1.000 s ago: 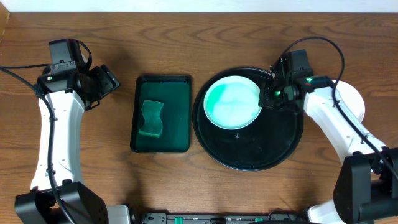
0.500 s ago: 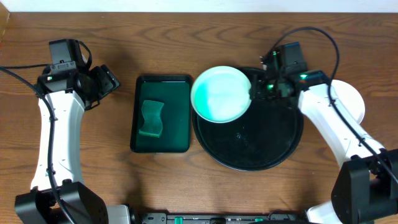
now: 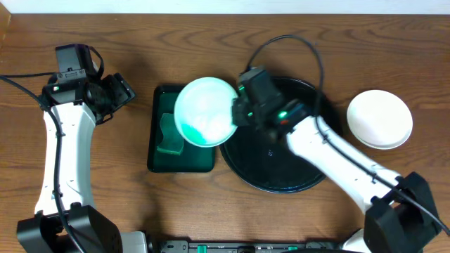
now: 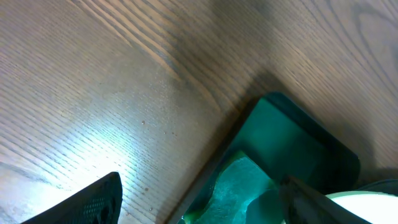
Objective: Clean dirty plates on tray and stack at the side
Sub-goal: 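Tilt the pale green plate up over the dark green tray to drain it, then carry the pale green plate right toward the white plate stack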
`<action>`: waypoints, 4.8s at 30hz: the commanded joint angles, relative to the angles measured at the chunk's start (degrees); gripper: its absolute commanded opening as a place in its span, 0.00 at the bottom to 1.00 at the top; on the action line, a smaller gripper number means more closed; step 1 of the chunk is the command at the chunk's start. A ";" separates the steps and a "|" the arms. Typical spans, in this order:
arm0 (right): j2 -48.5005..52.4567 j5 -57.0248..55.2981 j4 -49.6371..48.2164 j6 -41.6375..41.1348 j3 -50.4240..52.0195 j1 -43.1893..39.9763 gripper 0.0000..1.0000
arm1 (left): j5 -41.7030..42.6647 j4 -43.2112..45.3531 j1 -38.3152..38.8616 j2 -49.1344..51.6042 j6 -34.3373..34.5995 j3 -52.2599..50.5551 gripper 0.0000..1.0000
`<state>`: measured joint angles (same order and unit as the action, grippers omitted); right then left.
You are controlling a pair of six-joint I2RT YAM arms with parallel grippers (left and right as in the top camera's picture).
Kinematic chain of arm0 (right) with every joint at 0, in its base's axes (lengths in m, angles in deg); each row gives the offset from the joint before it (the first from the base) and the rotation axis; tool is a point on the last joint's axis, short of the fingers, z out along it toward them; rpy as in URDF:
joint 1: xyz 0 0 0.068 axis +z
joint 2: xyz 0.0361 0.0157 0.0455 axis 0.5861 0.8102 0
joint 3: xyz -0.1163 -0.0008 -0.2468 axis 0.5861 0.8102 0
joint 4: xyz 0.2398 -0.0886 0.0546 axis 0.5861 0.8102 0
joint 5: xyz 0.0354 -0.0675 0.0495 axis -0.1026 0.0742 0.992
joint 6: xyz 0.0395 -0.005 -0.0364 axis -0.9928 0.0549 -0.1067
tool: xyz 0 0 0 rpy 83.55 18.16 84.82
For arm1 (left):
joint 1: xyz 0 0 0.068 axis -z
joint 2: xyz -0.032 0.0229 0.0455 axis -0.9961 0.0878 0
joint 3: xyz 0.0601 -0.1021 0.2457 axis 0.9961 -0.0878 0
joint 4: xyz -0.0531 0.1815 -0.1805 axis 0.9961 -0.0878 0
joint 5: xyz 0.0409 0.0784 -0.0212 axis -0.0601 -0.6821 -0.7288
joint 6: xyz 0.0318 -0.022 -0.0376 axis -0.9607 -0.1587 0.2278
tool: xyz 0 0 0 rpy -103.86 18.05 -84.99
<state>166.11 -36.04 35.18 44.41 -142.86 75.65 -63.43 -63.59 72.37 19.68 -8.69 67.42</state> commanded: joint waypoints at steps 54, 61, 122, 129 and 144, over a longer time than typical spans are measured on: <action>-0.22 -57.46 -57.64 84.78 -2.27 27.91 0.01 | -0.33 -0.11 -0.24 0.17 0.52 0.57 0.80; -0.22 -51.41 -49.13 81.00 -2.27 28.22 0.01 | -0.33 -0.11 -0.24 0.17 0.52 0.57 0.80; -0.22 -53.64 -44.11 65.02 -2.25 24.81 0.01 | -0.33 -0.11 -0.24 0.17 0.52 0.57 0.80; -0.22 -49.44 -26.93 32.65 -2.23 21.62 0.01 | -0.33 -0.11 -0.24 0.17 0.52 0.57 0.80; -0.42 -2.71 -7.21 6.23 -2.23 3.89 0.01 | -0.33 -0.11 -0.24 0.17 0.52 0.57 0.80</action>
<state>166.22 -51.97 27.75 55.76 -144.59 82.25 -63.43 -63.61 72.34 19.66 -8.69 67.42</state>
